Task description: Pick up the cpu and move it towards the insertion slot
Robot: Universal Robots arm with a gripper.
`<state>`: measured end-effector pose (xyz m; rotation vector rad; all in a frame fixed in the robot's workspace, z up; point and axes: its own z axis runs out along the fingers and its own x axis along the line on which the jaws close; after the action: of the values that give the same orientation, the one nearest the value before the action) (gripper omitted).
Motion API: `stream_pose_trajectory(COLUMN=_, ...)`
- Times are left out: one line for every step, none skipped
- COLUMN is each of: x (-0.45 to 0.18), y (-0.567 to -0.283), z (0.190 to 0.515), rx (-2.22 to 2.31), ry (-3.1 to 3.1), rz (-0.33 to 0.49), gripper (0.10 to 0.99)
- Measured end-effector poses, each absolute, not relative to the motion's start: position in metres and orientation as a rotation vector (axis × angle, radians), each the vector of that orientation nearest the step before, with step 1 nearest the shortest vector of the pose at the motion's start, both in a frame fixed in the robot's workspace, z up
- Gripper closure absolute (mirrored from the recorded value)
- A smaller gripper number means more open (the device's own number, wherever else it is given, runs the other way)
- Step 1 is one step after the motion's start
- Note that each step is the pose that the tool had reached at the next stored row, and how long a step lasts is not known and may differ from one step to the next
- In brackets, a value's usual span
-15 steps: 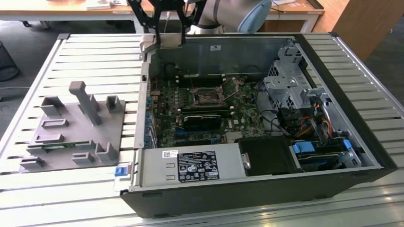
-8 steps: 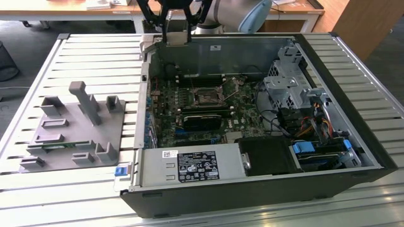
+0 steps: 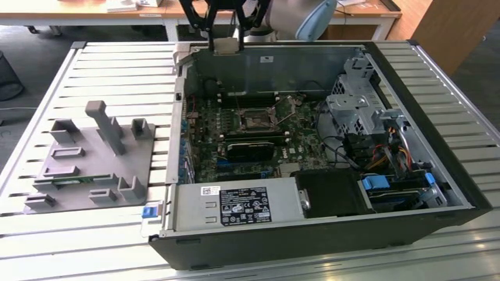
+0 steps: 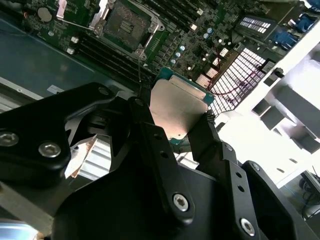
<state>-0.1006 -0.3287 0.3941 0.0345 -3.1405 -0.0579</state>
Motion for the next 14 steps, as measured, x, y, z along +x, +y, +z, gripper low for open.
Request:
stream_pose_trajectory(x=-0.099, y=-0.328, z=0.394, rx=0.035, ry=-3.140, rz=-0.058, gripper=0.541)
stream_pose_trajectory(x=-0.097, y=-0.328, z=0.394, rx=0.036, ry=-3.140, rz=-0.058, gripper=0.541)
stream_pose_trajectory(x=-0.095, y=-0.328, z=0.394, rx=0.036, ry=-3.140, rz=-0.058, gripper=0.541)
stream_pose_trajectory(x=-0.093, y=-0.328, z=0.394, rx=0.037, ry=-3.140, rz=-0.058, gripper=0.541)
stream_pose_trajectory(x=-0.091, y=-0.327, z=0.394, rx=0.037, ry=-3.140, rz=-0.058, gripper=0.541)
stream_pose_trajectory(x=-0.090, y=-0.327, z=0.394, rx=0.038, ry=-3.140, rz=-0.058, gripper=0.541)
stream_pose_trajectory(x=-0.088, y=-0.327, z=0.394, rx=0.038, ry=-3.140, rz=-0.058, gripper=0.541)
stream_pose_trajectory(x=-0.086, y=-0.327, z=0.394, rx=0.039, ry=-3.140, rz=-0.058, gripper=0.541)
stream_pose_trajectory(x=-0.084, y=-0.326, z=0.394, rx=0.039, ry=-3.140, rz=-0.058, gripper=0.541)
stream_pose_trajectory(x=-0.083, y=-0.326, z=0.394, rx=0.040, ry=-3.140, rz=-0.058, gripper=0.541)
stream_pose_trajectory(x=-0.081, y=-0.326, z=0.394, rx=0.040, ry=-3.140, rz=-0.058, gripper=0.541)
stream_pose_trajectory(x=-0.079, y=-0.325, z=0.394, rx=0.041, ry=-3.140, rz=-0.058, gripper=0.541)
stream_pose_trajectory(x=-0.077, y=-0.325, z=0.394, rx=0.041, ry=-3.140, rz=-0.058, gripper=0.541)
stream_pose_trajectory(x=-0.075, y=-0.325, z=0.394, rx=0.041, ry=-3.140, rz=-0.058, gripper=0.541)
